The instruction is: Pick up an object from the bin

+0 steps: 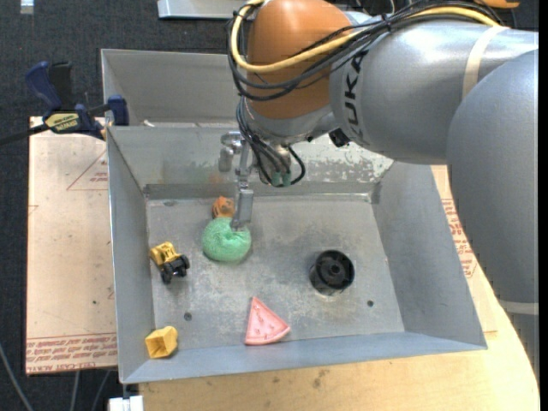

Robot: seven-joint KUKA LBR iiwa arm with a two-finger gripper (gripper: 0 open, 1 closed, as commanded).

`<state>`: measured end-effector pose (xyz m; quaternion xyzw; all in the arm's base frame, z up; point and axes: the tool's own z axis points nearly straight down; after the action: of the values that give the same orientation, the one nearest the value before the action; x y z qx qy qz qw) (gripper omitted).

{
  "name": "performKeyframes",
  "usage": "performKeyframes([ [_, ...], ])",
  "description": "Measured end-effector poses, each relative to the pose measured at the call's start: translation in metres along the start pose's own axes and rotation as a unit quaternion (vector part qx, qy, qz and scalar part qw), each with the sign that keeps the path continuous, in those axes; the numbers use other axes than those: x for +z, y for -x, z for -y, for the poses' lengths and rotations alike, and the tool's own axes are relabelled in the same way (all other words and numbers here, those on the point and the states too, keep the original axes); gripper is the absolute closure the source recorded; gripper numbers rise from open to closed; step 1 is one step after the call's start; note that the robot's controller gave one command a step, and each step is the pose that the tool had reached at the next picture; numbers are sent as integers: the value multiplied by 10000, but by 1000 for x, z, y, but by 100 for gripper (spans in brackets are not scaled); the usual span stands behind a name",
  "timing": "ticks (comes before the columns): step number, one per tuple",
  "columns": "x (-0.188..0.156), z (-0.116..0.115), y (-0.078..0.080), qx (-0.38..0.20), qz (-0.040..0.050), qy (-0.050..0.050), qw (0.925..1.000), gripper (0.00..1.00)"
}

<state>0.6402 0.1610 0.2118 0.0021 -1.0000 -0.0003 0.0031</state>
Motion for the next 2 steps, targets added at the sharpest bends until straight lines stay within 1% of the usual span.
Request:
performKeyframes([
  [1, -6, 1, 1, 14, 41, 6, 10000, 0],
  [2, 43, 16, -9, -464, 56, 3, 9989, 0],
])
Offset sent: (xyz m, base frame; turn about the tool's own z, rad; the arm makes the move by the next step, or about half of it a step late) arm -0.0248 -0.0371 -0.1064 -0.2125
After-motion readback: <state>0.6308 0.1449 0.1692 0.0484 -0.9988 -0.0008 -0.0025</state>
